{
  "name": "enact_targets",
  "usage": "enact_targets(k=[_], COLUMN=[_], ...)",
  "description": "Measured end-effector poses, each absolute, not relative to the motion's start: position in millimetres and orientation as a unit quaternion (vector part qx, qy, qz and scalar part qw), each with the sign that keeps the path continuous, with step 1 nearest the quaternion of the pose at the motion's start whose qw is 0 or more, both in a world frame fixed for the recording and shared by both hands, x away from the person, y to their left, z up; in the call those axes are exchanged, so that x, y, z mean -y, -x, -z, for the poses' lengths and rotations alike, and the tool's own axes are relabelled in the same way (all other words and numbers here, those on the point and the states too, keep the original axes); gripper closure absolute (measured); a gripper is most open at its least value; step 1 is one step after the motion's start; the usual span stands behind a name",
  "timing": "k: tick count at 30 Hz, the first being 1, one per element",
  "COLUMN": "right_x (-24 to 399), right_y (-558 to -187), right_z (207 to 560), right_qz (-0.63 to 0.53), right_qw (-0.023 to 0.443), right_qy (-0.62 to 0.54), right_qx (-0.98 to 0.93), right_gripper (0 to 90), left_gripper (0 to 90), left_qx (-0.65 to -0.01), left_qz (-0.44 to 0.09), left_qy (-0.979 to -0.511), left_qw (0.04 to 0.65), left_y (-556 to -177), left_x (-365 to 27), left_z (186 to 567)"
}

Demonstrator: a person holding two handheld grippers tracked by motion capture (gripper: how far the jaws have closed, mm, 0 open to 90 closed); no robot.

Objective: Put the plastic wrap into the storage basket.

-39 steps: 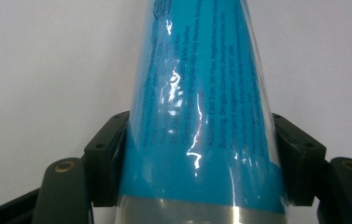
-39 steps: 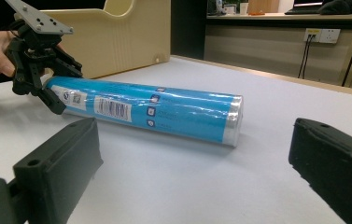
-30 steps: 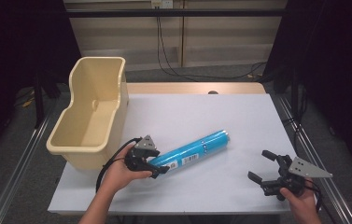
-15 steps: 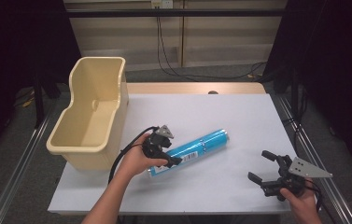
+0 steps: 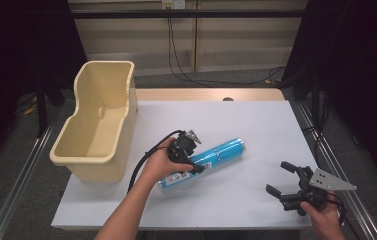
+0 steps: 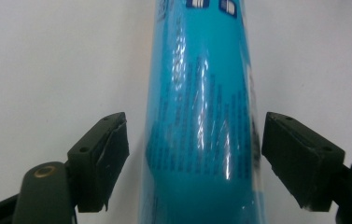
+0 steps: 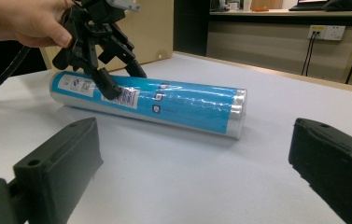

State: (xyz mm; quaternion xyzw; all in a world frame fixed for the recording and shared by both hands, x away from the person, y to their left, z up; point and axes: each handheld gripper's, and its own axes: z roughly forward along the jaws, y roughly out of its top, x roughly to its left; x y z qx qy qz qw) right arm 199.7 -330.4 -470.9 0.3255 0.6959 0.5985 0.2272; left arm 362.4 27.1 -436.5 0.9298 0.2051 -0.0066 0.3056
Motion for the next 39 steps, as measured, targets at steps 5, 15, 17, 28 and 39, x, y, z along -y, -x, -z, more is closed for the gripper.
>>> enact_targets(k=[5,15,17,28,39], right_x=[330.5,331.2,331.4,332.1,331.9], right_y=[-199.8,-199.1,-199.0,-198.8,-199.0], right_z=[470.8,470.3,470.2,469.6,470.4], right_qz=[-0.598,-0.598,-0.598,-0.599,-0.597], right_qw=[0.226,0.222,0.221,0.222,0.220], right_qy=[-0.325,-0.322,-0.322,-0.322,-0.323], right_qx=[-0.697,-0.700,-0.700,-0.699,-0.701], right_gripper=[2.1,2.5,2.5,2.7,2.9], left_gripper=[23.1,23.8,24.2,26.8,30.0], left_qx=[-0.205,-0.191,-0.192,-0.204,-0.215], left_qz=[0.009,-0.003,-0.001,0.023,0.035], left_qy=[-0.931,-0.942,-0.944,-0.952,-0.954], left_qw=[0.301,0.277,0.270,0.227,0.208], left_y=[-365.7,-371.1,-371.9,-373.3,-376.7], left_x=[-18.8,1.8,4.8,15.5,15.6], left_z=[433.2,433.0,432.7,441.5,446.2])
